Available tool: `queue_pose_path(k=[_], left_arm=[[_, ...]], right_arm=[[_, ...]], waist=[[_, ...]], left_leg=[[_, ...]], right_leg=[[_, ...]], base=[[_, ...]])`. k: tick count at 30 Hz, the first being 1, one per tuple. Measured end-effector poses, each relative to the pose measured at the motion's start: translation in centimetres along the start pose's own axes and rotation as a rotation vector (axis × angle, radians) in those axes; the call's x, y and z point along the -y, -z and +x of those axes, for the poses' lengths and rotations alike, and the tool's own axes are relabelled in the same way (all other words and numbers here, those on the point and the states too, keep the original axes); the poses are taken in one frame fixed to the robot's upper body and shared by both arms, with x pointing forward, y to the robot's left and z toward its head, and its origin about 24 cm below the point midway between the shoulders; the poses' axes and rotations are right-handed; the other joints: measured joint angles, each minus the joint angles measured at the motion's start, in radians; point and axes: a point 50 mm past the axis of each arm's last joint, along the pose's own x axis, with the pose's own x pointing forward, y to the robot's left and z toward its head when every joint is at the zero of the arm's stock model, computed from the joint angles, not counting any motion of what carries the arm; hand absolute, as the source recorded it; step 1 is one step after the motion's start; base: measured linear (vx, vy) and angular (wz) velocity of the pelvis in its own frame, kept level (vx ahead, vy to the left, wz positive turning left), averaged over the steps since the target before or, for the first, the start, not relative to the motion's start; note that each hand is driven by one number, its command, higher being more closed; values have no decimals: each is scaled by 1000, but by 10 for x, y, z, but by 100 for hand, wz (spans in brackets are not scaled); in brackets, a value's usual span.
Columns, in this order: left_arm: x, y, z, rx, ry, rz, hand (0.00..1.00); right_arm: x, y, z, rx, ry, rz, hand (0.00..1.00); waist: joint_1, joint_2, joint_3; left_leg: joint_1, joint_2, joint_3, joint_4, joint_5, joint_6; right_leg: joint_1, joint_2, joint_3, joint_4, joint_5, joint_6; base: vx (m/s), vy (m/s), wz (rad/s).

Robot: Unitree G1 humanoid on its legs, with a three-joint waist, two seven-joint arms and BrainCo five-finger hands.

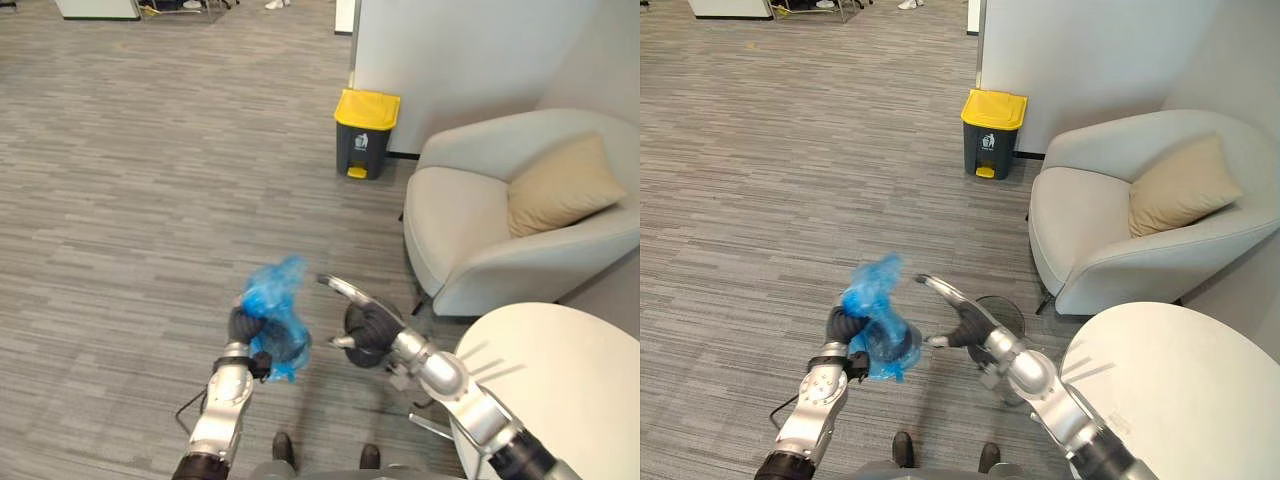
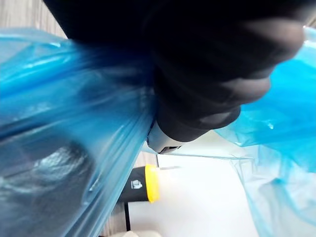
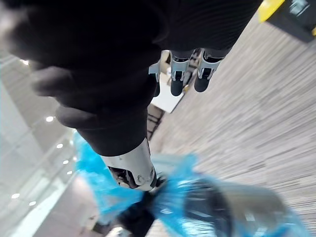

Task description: Gather rubbish on tea table into small bin, then transfer packed bag to large trash can.

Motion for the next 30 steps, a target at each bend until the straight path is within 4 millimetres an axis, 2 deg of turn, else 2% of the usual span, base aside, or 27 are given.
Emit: queue_pose_path(k=[2, 5, 7, 8, 10, 13, 15, 16, 17, 18, 19, 20, 21, 22, 23, 24, 25, 26, 27, 29, 30], left_arm=[[-6, 9, -6, -34, -16, 7, 100], [-17, 25, -13, -112, -55, -21, 100], [-25, 39, -18, -174, -73, -33, 100], [-26, 42, -20, -188, -74, -30, 100], [-31, 55, -28, -247, -63, -29, 100], [-35, 67, -35, -302, -54, -31, 100], [-42, 78, -43, -354, -69, -41, 100], [-45, 81, -46, -369, -77, -41, 100], [-51, 89, -55, -409, -101, -36, 100], [-54, 95, -61, -441, -114, -35, 100], [-54, 101, -71, -480, -119, -38, 100], [-52, 105, -79, -509, -128, -56, 100], [-50, 107, -83, -518, -126, -66, 100], [-47, 107, -86, -524, -122, -81, 100], [-44, 104, -85, -510, -114, -97, 100], [-45, 101, -84, -493, -111, -93, 100], [-48, 95, -80, -459, -108, -82, 100], [-52, 85, -73, -409, -93, -58, 100], [-56, 79, -67, -377, -89, -42, 100], [-56, 74, -59, -352, -71, -28, 100], [-53, 72, -55, -340, -59, -29, 100]], right_arm=[[2, 12, -13, -64, 49, 28, 0], [-2, 42, -25, -211, 165, 134, 0], [-10, 69, -35, -341, 217, 235, 0], [-12, 75, -38, -375, 230, 260, 0], [-21, 100, -56, -523, 275, 346, 0], [-30, 117, -75, -638, 302, 393, 0], [-38, 125, -86, -705, 347, 436, 0], [-40, 127, -88, -719, 348, 444, 0], [-43, 128, -83, -729, 358, 465, 0], [-42, 127, -79, -720, 383, 478, 0], [-41, 126, -75, -708, 420, 510, 0], [-38, 125, -72, -699, 441, 521, 0], [-37, 126, -74, -705, 464, 529, 0], [-34, 127, -75, -717, 489, 532, 0], [-31, 128, -79, -724, 519, 537, 0], [-31, 127, -80, -727, 529, 544, 0], [-33, 124, -81, -722, 537, 554, 0], [-38, 120, -78, -706, 547, 585, 0], [-45, 117, -75, -700, 552, 618, 0], [-52, 116, -74, -699, 564, 664, 0], [-52, 115, -74, -696, 568, 670, 0]], waist=[[-1, 6, -5], [-14, 8, -5], [-19, 9, -4], [-18, 9, -3], [-14, 12, -1], [3, 12, 7], [2, 2, 13], [5, -2, 17], [14, -15, 27], [21, -21, 35], [36, -28, 39], [47, -30, 52], [58, -32, 58], [55, -20, 74], [53, -8, 93], [53, -6, 95], [49, -12, 100], [37, -17, 115], [20, -34, 121], [2, -53, 127], [-5, -51, 128]], left_leg=[[-11, 0, -4, 0, 0, 0], [-31, -7, -36, 0, 0, -1], [-63, -12, -68, 1, -1, -1], [-73, -16, -77, 1, -1, -1], [-118, -30, -125, 5, -1, -1], [-139, -45, -152, 7, -1, -1], [-148, -42, -90, 10, 0, 1], [-147, -44, -87, 22, 1, 2], [-152, -55, -84, 59, -10, 27], [-155, -62, -77, 93, -32, 45], [-168, -67, -50, 162, -96, 45], [-187, -58, 9, 252, -191, 47], [-187, -47, 66, 314, -250, 46], [-189, -25, 92, 388, -297, 45], [-195, -8, 83, 467, -351, 57], [-193, -8, 77, 490, -370, 66], [-185, -13, 59, 507, -389, 77], [-169, -14, 25, 515, -405, 84], [-158, -13, -9, 511, -411, 92], [-133, -13, -37, 490, -422, 88], [-124, -14, -54, 483, -435, 80]], right_leg=[[-3, 0, -2, -10, 0, 0], [-3, -2, -35, -6, -9, 4], [-19, -6, -69, 7, -27, 10], [-27, -9, -81, 17, -34, 11], [-56, -24, -144, 54, -66, 20], [-53, -47, -223, 91, -99, 31], [-41, -80, -305, 138, -136, 41], [-35, -87, -314, 145, -143, 44], [-22, -102, -318, 153, -156, 50], [-11, -114, -317, 158, -163, 57], [-10, -135, -299, 179, -175, 67], [-8, -164, -281, 226, -200, 78], [-10, -189, -267, 276, -227, 89], [-17, -207, -257, 355, -238, 86], [-66, -221, -206, 524, -234, 70], [-107, -232, -164, 620, -221, 38], [-178, -243, -96, 769, -170, -21], [-264, -223, -23, 901, -200, 4], [-311, -193, -12, 928, -259, 21], [-371, -158, -33, 858, -292, 33], [-398, -143, -52, 794, -291, 35]], base=[[24, -5, 12], [12, 11, 32], [26, -1, 48], [51, 15, 57], [82, 11, 76], [119, 0, 94], [165, -2, 104], [204, -2, 62], [191, 14, 23], [202, 46, -4], [168, 78, -32], [175, 112, -41], [166, 106, -24], [179, 146, -1], [143, 144, 10], [177, 190, 16], [231, 147, 35], [313, 107, 59], [287, 39, 58], [290, -4, 48], [386, -14, 52]])
